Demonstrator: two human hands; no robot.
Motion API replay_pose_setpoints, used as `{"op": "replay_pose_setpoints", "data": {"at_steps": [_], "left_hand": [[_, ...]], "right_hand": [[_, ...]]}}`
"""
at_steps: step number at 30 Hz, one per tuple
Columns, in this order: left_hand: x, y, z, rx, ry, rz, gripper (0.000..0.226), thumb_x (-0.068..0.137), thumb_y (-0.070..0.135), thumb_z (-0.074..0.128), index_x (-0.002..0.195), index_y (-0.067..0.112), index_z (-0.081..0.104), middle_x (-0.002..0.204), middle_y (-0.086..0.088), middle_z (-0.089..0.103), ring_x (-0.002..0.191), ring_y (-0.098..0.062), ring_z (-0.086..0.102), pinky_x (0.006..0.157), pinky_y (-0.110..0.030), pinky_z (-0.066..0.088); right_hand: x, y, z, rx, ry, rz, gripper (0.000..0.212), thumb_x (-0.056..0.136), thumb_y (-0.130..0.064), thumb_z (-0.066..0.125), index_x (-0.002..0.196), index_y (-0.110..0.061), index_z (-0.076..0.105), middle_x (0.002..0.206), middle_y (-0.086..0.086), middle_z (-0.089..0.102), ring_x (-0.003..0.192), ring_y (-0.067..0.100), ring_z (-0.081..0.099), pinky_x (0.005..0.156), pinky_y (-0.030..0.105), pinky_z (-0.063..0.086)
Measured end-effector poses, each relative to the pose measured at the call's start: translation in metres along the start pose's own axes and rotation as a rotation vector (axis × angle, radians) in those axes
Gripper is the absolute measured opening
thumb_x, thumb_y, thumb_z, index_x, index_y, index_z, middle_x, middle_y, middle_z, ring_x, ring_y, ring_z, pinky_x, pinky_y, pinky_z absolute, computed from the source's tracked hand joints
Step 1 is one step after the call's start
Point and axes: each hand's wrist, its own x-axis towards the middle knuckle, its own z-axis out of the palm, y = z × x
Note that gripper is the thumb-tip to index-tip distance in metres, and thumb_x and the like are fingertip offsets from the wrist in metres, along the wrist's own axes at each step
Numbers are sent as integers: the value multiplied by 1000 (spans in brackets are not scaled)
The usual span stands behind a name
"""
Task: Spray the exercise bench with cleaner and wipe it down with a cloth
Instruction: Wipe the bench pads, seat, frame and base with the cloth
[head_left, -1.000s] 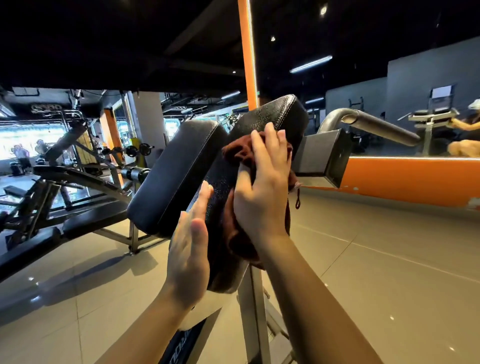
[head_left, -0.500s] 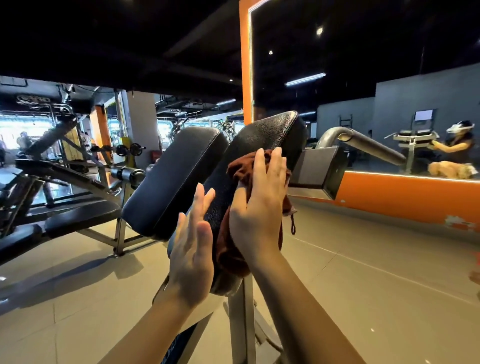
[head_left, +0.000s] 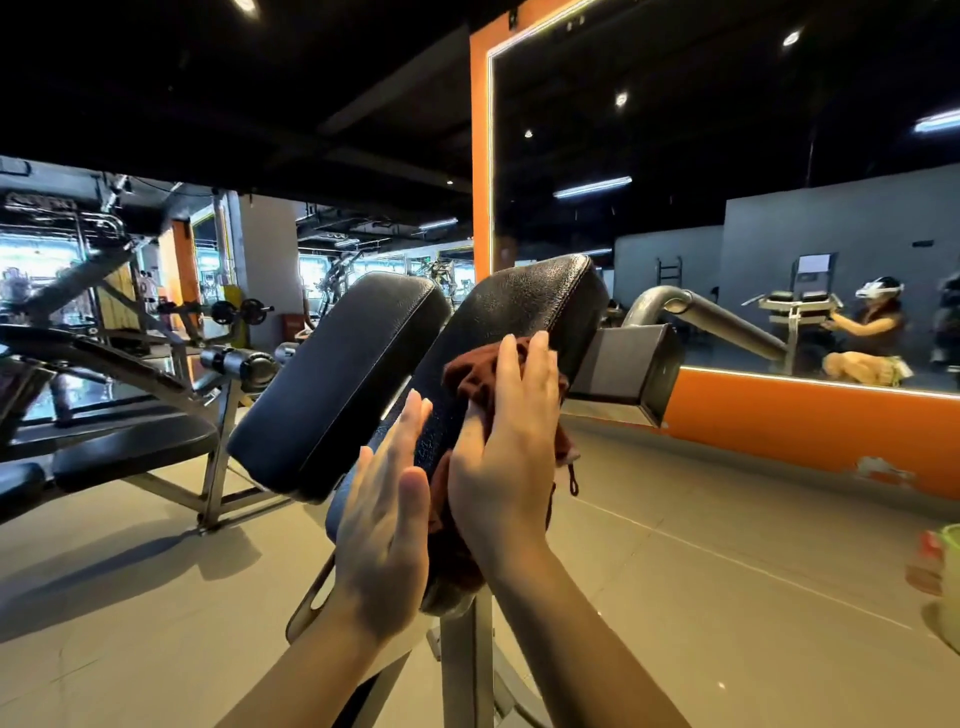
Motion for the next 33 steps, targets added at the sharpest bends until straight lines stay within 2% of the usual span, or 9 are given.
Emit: {"op": "replay_pose_setpoints", "data": {"at_steps": [4,8,12,15,22,25,28,30,33], "left_hand": [[-2,1,-2,-4,-1,-10,55,78,86,4,132,75,4,147,43,19,143,5,18,120,-52,13],[-1,-3,1,26,8,21,54,79,85,-1,132,76,1,146,46,14,140,14,12,118,-34,2],[7,-7,1,-22,44,32,56,78,86,1,133,75,4,148,42,17,141,10,15,118,-35,6],[5,-8,1,22,23,40,58,80,84,0,137,70,4,148,44,15,142,10,14,115,-29,9],[0,-7,-3,120,-6,47,56,85,79,-1,140,66,4,146,47,9,141,13,7,113,-13,-12],[-3,-4,-6,213,-17,71,55,88,75,-1,141,62,4,148,39,6,140,15,2,116,-18,-12],[-10,1,-1,337,-44,97,52,90,73,2,141,63,-1,153,32,5,143,10,1,119,-31,-4],[-14,3,8,391,16,148,53,96,67,7,147,54,7,156,19,19,145,1,10,119,-43,10],[-12,1,10,426,106,170,53,101,57,13,148,35,24,152,5,36,143,-14,26,111,-57,29]], "right_hand": [[12,3,-1,20,1,7,63,92,-21,34,154,-17,21,164,1,5,149,9,-7,123,32,-2],[81,17,-10,38,57,40,58,100,-13,40,154,-13,20,163,8,8,151,17,0,123,34,0],[118,23,-15,16,58,96,62,100,-20,45,155,-17,18,164,5,8,151,18,1,123,38,2],[97,20,-15,-32,-1,75,71,95,-26,54,155,-21,16,164,4,3,150,20,-1,123,42,6],[-8,1,-7,77,-67,37,59,94,-32,36,152,-22,29,163,-7,7,149,5,-3,122,28,1],[-13,2,-35,111,-135,-27,53,92,-21,40,144,-12,44,160,0,24,147,9,15,121,27,15],[25,14,-82,-111,23,-274,45,95,-19,40,135,0,51,153,14,35,144,24,28,119,33,28],[70,19,-114,-286,62,-267,44,95,-20,43,131,0,55,149,16,40,141,29,33,117,39,30],[112,29,-131,-554,-263,-203,31,98,-17,47,121,-4,62,135,11,55,125,23,45,108,28,30]]}}
